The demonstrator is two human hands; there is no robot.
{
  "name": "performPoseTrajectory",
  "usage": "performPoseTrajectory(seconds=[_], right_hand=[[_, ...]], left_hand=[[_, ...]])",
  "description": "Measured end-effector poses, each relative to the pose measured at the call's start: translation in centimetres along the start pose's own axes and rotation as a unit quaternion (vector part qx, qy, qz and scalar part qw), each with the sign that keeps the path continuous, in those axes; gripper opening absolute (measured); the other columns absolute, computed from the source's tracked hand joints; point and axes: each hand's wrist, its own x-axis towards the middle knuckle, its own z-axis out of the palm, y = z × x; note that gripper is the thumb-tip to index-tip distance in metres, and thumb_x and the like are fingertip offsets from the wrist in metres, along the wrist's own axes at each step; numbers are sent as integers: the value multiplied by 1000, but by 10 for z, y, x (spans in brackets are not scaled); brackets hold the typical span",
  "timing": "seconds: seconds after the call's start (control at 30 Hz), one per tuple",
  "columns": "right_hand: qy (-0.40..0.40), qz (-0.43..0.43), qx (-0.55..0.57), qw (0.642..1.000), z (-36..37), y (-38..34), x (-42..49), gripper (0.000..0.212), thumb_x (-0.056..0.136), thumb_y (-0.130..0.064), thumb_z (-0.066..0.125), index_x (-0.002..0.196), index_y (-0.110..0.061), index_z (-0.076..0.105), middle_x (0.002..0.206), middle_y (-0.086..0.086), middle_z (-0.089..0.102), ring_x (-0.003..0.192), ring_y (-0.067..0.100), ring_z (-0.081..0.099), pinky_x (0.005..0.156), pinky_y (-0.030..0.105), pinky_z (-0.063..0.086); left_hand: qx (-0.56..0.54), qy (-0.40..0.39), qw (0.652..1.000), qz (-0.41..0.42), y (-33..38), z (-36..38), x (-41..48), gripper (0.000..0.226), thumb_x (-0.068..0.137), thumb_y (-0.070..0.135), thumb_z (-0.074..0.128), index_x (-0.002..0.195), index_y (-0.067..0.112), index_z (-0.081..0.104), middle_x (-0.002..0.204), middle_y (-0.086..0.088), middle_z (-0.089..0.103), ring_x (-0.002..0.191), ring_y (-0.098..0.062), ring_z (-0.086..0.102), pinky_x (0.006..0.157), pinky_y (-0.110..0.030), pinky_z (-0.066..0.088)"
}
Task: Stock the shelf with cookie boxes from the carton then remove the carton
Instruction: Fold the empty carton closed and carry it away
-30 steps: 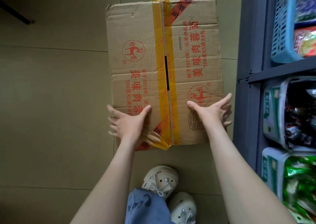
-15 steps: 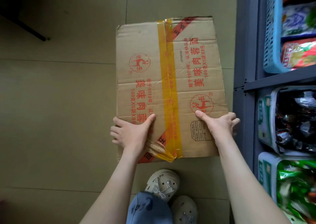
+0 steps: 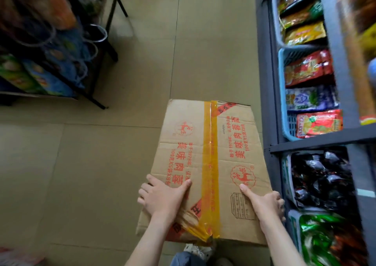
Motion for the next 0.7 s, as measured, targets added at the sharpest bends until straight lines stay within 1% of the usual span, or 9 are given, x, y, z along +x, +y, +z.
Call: performPoseTrajectory(seconds=[0.1, 0.17, 0.3, 0.4, 0.5, 0.6, 0.63, 0.67, 0.7], right_hand=[[-4, 34, 37, 999, -22, 0, -26, 108, 62, -63, 76, 137, -2, 28, 141, 20, 31, 132, 40, 30, 111, 54, 23], [-11, 42, 75, 996, -35, 1, -44, 109, 60, -63, 78, 136, -3, 28, 141, 19, 30, 132, 41, 30, 111, 57, 24], [-23, 52, 121, 991, -59, -5, -85, 114, 55, -64, 80, 137, -4, 28, 145, 19, 26, 134, 39, 26, 111, 55, 25], [-39, 57, 134, 989, -86, -25, -113, 120, 56, -62, 81, 142, -3, 22, 148, 19, 22, 135, 40, 27, 111, 55, 27], [-59, 43, 171, 983, -120, -49, -136, 119, 62, -49, 84, 146, 0, 15, 148, 18, 20, 134, 38, 29, 109, 52, 32], [-53, 44, 191, 979, -150, -76, -156, 124, 64, -44, 84, 148, 2, 6, 153, 18, 12, 139, 37, 21, 110, 49, 28], [-55, 41, 197, 978, -157, -84, -160, 125, 63, -45, 85, 148, 1, 5, 153, 17, 12, 139, 37, 21, 110, 49, 28], [-63, 48, 209, 975, -164, -92, -165, 128, 57, -48, 87, 147, -1, 8, 151, 17, 17, 137, 37, 26, 109, 49, 32], [-69, 53, 217, 972, -169, -99, -166, 134, 47, -55, 89, 146, -5, 12, 148, 16, 24, 132, 37, 33, 107, 50, 36]], left_hand=[[19, 4, 999, 25, 4, -40, -18, 138, 49, 94, 46, 145, 1, 15, 139, -21, 38, 128, -35, 36, 106, -46, 27], [26, 5, 999, 43, 8, -69, -29, 137, 50, 93, 47, 146, 1, 12, 139, -21, 36, 128, -35, 34, 107, -46, 26], [43, 10, 997, 62, 11, -129, -55, 136, 51, 92, 49, 146, 2, 10, 140, -21, 33, 128, -34, 33, 107, -46, 25], [54, 17, 996, 64, 17, -172, -71, 134, 51, 91, 50, 145, 3, 14, 138, -19, 36, 126, -32, 35, 106, -44, 27], [55, 12, 996, 71, 27, -213, -82, 134, 50, 91, 50, 144, 3, 15, 138, -19, 37, 126, -32, 36, 105, -43, 28], [55, 10, 995, 85, 43, -255, -89, 132, 51, 90, 51, 143, 2, 16, 139, -20, 37, 127, -33, 36, 106, -44, 28], [55, 12, 994, 93, 50, -269, -92, 132, 52, 90, 51, 143, 2, 16, 139, -20, 37, 127, -33, 36, 106, -44, 28], [57, 16, 993, 102, 57, -282, -94, 131, 52, 89, 52, 143, 2, 16, 139, -20, 37, 127, -34, 36, 105, -45, 28], [60, 22, 992, 112, 66, -295, -96, 132, 52, 89, 52, 143, 1, 16, 139, -21, 37, 127, -34, 36, 105, -45, 29]])
